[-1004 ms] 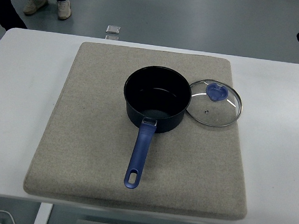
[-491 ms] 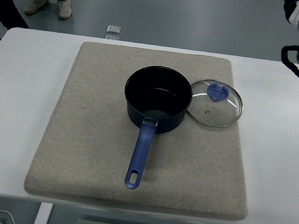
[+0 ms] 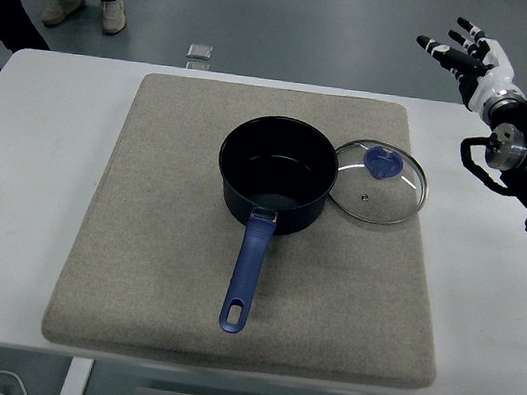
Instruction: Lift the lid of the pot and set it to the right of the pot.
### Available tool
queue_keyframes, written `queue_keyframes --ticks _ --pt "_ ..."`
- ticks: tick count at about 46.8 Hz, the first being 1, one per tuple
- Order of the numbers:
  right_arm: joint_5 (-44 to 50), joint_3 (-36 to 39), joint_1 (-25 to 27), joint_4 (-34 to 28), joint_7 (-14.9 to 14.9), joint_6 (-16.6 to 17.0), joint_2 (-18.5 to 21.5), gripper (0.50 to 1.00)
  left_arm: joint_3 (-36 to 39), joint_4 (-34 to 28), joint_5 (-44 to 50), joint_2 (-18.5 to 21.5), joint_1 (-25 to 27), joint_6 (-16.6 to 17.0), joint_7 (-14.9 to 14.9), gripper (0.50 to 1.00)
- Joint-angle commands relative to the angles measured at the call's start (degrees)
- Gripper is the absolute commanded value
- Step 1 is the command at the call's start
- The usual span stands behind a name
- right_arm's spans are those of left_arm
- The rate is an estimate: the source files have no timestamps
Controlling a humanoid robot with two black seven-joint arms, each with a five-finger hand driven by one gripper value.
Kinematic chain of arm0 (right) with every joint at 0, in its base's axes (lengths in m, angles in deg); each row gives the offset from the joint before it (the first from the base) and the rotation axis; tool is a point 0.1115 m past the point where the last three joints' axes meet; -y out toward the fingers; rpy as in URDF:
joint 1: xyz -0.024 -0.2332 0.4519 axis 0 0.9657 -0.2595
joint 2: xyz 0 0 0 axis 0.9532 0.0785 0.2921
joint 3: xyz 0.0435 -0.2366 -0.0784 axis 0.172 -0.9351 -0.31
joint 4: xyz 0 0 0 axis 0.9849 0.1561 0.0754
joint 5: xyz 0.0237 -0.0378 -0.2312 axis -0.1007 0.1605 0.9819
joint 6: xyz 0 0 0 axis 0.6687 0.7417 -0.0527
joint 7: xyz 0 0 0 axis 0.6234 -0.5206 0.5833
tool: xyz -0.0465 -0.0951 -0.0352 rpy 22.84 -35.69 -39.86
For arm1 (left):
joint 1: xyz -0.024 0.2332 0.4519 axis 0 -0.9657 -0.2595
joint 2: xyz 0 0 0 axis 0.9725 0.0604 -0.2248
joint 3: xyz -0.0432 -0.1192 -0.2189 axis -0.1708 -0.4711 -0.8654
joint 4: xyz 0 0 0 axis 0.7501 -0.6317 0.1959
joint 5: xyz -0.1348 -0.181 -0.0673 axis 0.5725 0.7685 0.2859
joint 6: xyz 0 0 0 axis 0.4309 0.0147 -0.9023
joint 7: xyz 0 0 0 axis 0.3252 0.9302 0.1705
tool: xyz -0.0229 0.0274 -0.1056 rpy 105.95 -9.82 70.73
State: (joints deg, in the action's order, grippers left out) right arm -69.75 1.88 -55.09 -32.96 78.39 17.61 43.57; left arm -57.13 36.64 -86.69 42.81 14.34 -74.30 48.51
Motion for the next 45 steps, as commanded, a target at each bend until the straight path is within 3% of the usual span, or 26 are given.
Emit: queue_keyframes --ticks 1,7,12,16,45 --pt "0.3 0.1 -0.2 0.0 -0.3 -0.3 0.0 0.917 0.0 0.0 0.0 0.0 0.0 0.0 0.0 1.0" --pt "-1.5 0.7 -0.3 -0.5 0.7 -1.4 0.1 0.915 0.0 0.0 0.0 0.0 0.0 0.0 0.0 1.0" --pt "-3.1 4.5 -0.1 -0.8 5.5 -3.9 0.3 0.915 0.0 0.0 0.0 0.0 0.0 0.0 0.0 1.0" --pt "-3.0 4.9 -0.1 -0.7 7.1 -4.0 0.3 0.915 0.0 0.0 0.0 0.0 0.0 0.0 0.0 1.0" --pt "-2.0 5.0 -0.3 -1.1 8.8 -4.3 0.2 0.915 0.0 0.0 0.0 0.0 0.0 0.0 0.0 1.0"
